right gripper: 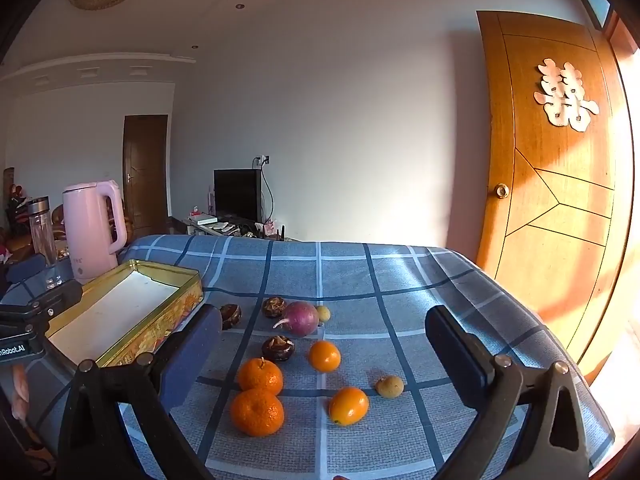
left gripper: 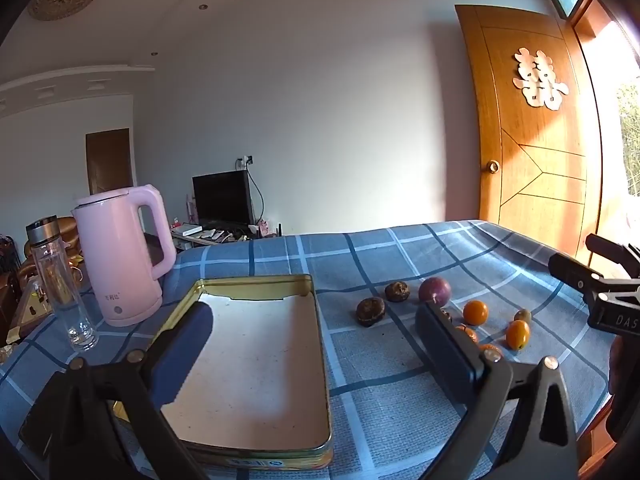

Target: Organize fruits

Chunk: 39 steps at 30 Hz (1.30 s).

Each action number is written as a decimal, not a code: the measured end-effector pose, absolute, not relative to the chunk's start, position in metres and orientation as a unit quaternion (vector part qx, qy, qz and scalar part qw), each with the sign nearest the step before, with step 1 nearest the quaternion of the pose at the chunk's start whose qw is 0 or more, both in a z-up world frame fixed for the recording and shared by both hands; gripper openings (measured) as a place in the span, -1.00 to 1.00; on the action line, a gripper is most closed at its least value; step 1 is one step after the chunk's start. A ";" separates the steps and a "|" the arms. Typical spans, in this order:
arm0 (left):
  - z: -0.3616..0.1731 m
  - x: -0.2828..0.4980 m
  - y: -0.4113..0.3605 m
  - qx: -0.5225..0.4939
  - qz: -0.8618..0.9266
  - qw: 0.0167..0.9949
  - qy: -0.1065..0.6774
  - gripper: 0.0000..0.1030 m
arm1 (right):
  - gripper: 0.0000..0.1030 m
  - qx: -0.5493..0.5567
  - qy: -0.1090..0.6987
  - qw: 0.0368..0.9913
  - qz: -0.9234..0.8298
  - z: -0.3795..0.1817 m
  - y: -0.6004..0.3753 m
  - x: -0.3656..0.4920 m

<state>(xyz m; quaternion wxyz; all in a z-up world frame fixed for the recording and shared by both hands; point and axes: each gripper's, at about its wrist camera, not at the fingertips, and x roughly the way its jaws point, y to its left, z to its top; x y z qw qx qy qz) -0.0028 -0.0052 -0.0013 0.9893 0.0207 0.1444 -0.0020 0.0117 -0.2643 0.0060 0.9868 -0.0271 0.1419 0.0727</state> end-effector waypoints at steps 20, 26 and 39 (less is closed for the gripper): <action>-0.003 -0.002 -0.003 0.022 0.003 0.989 0.147 1.00 | 0.98 -0.028 0.151 0.984 0.090 0.001 -0.255 0.012; -0.004 -0.001 -0.002 0.021 0.004 0.989 0.147 1.00 | 0.98 -0.028 0.151 0.984 0.091 0.001 -0.255 0.012; -0.005 -0.001 -0.002 0.022 0.005 0.989 0.148 1.00 | 0.98 -0.031 0.156 0.983 0.095 -0.003 -0.252 0.012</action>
